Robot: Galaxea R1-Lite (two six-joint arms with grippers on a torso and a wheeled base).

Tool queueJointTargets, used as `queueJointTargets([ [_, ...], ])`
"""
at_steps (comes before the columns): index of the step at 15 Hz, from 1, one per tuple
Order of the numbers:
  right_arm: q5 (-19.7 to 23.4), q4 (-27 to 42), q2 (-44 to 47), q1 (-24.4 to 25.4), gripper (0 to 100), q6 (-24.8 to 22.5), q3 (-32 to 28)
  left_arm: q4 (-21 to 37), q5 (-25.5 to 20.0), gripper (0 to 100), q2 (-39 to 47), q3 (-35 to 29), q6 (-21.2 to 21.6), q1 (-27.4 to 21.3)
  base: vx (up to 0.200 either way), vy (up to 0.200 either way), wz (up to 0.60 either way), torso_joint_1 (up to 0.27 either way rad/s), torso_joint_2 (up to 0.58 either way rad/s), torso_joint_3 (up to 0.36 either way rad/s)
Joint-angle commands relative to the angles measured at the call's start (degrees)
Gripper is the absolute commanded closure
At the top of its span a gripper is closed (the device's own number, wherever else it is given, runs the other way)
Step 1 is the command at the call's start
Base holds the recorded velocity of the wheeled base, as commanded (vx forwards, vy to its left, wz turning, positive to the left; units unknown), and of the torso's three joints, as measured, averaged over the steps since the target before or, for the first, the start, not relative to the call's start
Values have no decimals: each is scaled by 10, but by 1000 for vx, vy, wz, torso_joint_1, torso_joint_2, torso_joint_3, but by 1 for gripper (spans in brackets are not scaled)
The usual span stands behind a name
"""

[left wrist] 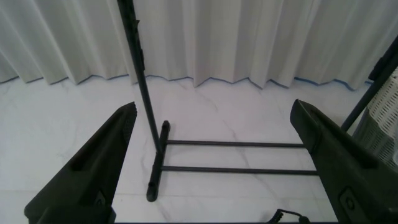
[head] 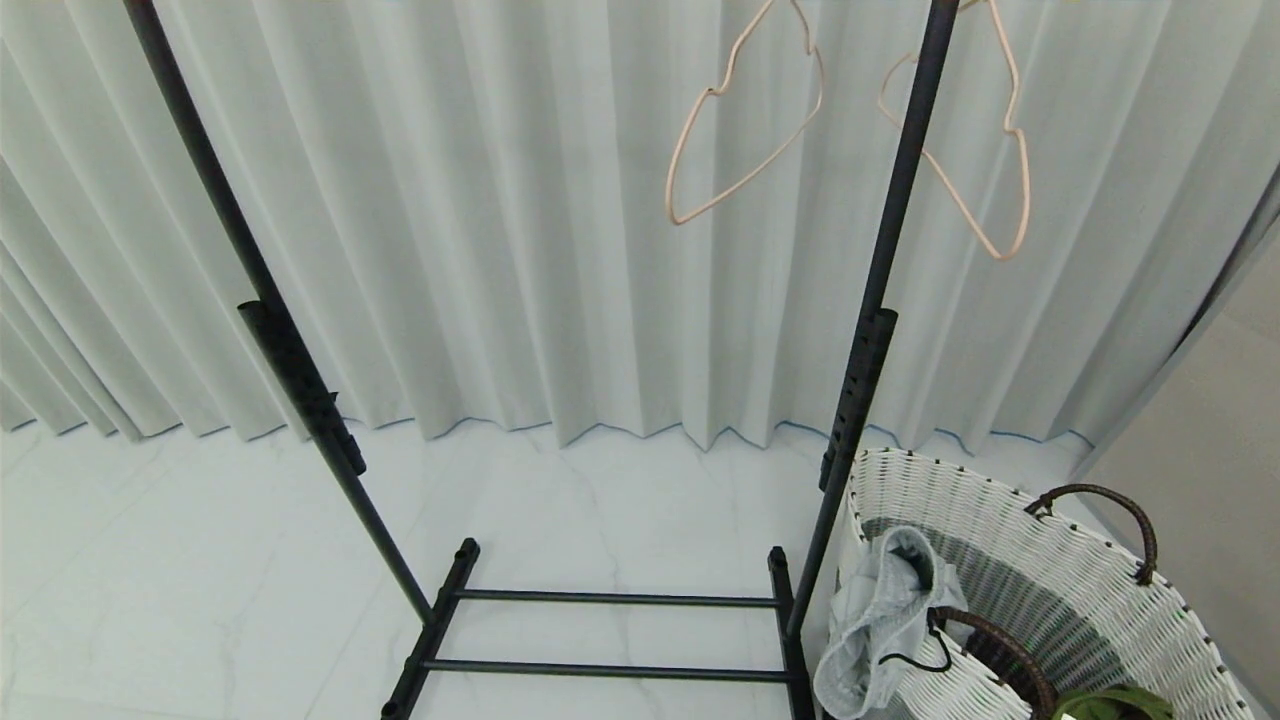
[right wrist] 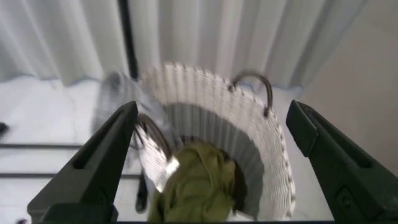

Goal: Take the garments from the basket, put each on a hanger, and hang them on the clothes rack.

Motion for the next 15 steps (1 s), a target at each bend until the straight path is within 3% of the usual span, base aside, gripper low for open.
queueJointTargets([
  [1, 14, 11, 144, 32, 0, -45, -98, 0, 0, 0, 1, 0, 0, 0, 0, 0, 0, 0, 0, 0],
  [4, -52, -6, 379, 22, 0, -161, -157, 0, 0, 0, 1, 0, 0, 0, 0, 0, 0, 0, 0, 0],
  [11, -60, -40, 669, 22, 0, -382, -155, 0, 0, 0, 1, 0, -1, 0, 0, 0, 0, 0, 0, 0],
  [15, -73, -88, 784, 21, 0, -408, -109, 0, 0, 0, 1, 0, -1, 0, 0, 0, 0, 0, 0, 0],
])
